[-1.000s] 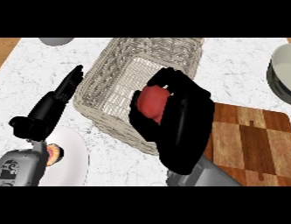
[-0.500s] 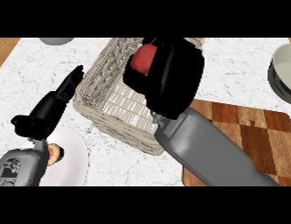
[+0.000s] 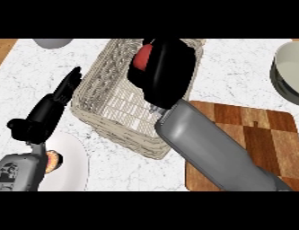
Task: Pick the bell pepper from the cutting board and place it in the basket
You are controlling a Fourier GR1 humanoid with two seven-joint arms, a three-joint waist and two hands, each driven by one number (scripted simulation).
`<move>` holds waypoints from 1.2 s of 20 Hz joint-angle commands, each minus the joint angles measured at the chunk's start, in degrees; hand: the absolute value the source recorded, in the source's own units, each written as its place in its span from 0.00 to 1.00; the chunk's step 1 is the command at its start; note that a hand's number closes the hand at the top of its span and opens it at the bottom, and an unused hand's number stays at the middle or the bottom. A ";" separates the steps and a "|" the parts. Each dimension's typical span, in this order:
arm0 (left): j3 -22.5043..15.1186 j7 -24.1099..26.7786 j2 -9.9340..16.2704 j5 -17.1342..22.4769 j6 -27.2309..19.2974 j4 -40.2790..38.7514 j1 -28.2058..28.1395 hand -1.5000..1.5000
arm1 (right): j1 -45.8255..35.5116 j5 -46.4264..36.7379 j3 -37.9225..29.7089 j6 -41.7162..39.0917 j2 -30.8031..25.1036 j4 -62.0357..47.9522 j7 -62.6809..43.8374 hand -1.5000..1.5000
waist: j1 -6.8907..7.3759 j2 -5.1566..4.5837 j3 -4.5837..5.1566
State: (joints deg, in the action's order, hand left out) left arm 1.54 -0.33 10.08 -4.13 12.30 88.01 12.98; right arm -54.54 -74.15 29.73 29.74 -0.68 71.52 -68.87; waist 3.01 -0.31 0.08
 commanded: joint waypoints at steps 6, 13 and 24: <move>-0.15 -0.98 -0.07 -0.11 0.04 0.86 -0.29 0.50 | 2.05 -4.45 -4.46 15.91 0.64 -4.50 -10.15 0.00 | -0.45 -0.03 -0.09; 1.03 -2.08 1.13 1.03 1.18 2.78 -1.41 0.50 | -2.61 -1.93 -4.56 15.33 0.65 -8.32 -7.64 0.00 | -0.89 0.25 -0.07; 0.45 -3.68 -0.12 0.60 0.02 4.06 -1.56 0.50 | 0.13 2.53 -12.40 24.86 0.66 1.58 -5.16 0.00 | -2.47 0.73 -0.16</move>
State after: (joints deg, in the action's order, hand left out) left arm 2.54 -2.04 10.48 -3.13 13.02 90.95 10.82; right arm -55.33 -73.18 19.35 49.39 -0.38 68.36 -64.36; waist 1.30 0.08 -0.01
